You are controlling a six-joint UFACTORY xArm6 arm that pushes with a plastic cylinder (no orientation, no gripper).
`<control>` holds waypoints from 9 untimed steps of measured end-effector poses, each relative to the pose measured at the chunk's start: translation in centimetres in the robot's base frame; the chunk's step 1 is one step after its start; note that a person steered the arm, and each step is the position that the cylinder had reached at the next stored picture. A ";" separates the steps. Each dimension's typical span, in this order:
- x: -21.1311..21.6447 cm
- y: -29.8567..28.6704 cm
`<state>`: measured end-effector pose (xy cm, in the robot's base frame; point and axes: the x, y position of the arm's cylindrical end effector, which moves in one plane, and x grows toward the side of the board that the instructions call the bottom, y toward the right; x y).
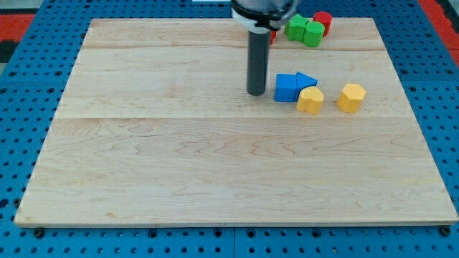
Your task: Push the yellow hexagon towards the left of the board
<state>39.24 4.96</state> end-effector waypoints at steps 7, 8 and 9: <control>-0.8 21.7; 1.5 11.4; 3.1 6.6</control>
<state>42.33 11.57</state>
